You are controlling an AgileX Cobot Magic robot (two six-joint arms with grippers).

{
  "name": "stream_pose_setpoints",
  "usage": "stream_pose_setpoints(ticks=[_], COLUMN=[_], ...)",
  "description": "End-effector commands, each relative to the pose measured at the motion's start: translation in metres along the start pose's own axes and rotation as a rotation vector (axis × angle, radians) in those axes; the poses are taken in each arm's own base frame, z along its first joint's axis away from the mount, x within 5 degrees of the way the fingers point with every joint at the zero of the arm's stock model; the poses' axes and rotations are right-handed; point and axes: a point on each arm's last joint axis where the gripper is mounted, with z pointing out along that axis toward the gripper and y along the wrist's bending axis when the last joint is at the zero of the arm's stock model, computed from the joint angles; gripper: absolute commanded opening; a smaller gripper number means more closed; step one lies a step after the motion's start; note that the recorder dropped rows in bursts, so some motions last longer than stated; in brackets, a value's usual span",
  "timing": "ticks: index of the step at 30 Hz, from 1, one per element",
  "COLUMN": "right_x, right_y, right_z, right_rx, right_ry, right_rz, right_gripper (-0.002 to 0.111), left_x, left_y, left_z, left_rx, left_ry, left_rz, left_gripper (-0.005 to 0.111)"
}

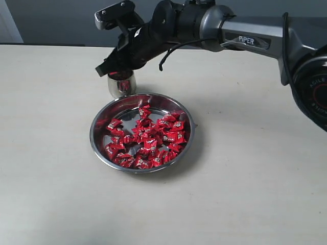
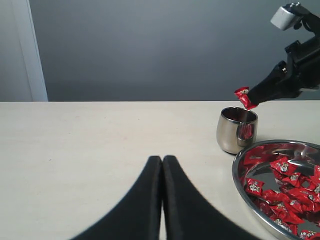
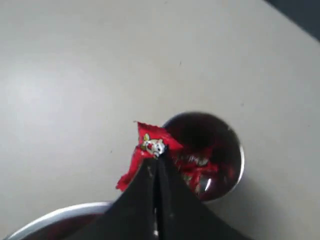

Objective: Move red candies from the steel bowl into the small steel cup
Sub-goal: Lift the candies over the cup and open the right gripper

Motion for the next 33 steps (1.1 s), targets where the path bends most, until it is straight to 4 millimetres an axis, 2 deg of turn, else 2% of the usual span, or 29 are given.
stream_pose_setpoints(ticks=[1, 12, 17, 20, 24, 26, 29, 33], right_x=[-0.009, 0.006, 0.007, 0.008, 0.01, 0.01, 0.011, 0.009], right_y=[-0.007, -0.014, -0.015, -0.016, -0.022, -0.025, -0.028, -0.014], right_z=[0.001, 0.025, 0.027, 0.026, 0.025, 0.024, 0.017, -0.01], right_rx=[0.066, 0.113, 0.116, 0.116, 0.116, 0.116, 0.094, -0.025], right_ry=[-0.103, -0.118, -0.122, -0.116, -0.103, -0.096, -0.055, 0.115], right_rz=[-0.008, -0.027, -0.025, -0.022, -0.008, 0.0, 0.032, 0.045], right_gripper=[-0.001, -0.001, -0.001, 0.011, 0.035, 0.038, 0.038, 0.038], left_x=[-0.001, 0.0, 0.0, 0.0, 0.0, 0.0, 0.0, 0.0], left_y=[0.0, 0.0, 0.0, 0.0, 0.0, 0.0, 0.0, 0.0], left_z=[0.0, 0.0, 0.0, 0.0, 0.0, 0.0, 0.0, 0.0], left_rx=[-0.001, -0.001, -0.001, -0.001, -0.001, -0.001, -0.001, -0.001], left_ry=[-0.011, -0.007, -0.007, -0.007, -0.007, -0.007, -0.007, -0.007], left_rz=[-0.004, -0.004, -0.004, -0.004, -0.004, -0.004, -0.004, -0.004], left_gripper=[0.0, 0.0, 0.0, 0.0, 0.0, 0.0, 0.0, 0.0])
